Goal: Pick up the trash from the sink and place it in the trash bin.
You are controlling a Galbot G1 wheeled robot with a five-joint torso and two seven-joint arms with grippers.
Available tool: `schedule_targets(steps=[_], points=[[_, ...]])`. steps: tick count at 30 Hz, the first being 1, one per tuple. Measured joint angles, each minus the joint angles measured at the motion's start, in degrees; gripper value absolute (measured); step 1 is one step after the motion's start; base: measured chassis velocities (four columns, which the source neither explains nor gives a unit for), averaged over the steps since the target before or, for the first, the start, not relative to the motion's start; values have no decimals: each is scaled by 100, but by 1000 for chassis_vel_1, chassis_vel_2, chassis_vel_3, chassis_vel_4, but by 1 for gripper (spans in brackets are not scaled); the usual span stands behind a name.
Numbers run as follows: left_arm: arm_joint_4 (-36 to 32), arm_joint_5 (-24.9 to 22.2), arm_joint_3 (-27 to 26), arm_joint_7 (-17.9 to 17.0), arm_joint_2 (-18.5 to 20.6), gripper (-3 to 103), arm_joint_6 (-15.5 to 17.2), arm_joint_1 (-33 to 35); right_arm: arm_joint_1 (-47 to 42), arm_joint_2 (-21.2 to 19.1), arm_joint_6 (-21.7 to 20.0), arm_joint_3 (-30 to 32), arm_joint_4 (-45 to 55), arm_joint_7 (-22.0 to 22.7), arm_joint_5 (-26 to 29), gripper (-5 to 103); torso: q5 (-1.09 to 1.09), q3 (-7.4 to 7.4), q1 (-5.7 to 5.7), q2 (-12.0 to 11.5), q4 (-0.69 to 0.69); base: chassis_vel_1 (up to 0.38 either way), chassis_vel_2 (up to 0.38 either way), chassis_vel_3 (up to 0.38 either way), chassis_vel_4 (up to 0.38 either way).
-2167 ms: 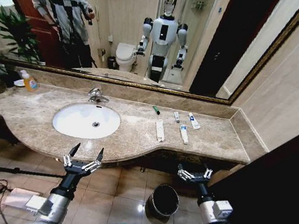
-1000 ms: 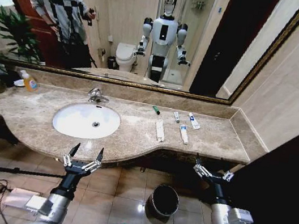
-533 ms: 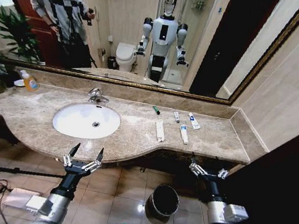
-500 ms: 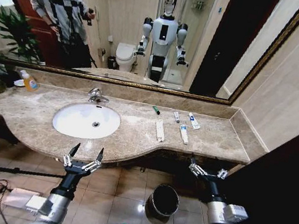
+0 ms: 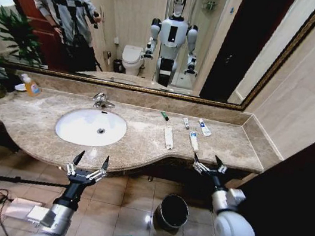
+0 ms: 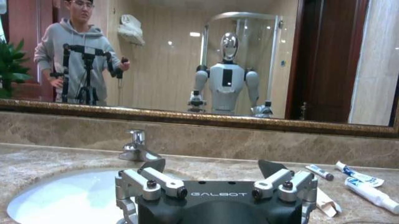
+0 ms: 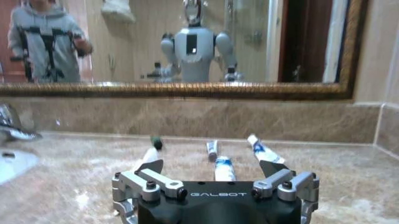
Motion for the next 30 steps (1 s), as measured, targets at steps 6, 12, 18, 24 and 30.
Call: schedule_targets(steps=[6, 12, 18, 24, 30], points=[[0, 0, 0, 0, 0, 100, 0, 0, 940, -271, -122, -353, -827, 71, 259, 100, -1, 0, 0, 0, 0, 0, 0, 0, 0], [0, 0, 0, 0, 0, 100, 0, 0, 1578, -299, -172, -667, -1436, 133, 345, 100, -1, 0, 0, 0, 0, 0, 0, 0, 0], [0, 0, 0, 0, 0, 100, 0, 0, 2178, -204, -246, -988, -2195, 224, 238, 100, -1, 0, 0, 0, 1, 0, 0, 0, 0], [0, 0, 0, 0, -1, 100, 0, 0, 2415, -152, -258, -1090, -2653, 246, 139, 103, -1, 0, 0, 0, 0, 0, 0, 0, 0], [0, 0, 0, 0, 0, 100, 0, 0, 2544, -92, -214, -1145, -2938, 285, 134, 84, -2, 0, 0, 0, 0, 0, 0, 0, 0]])
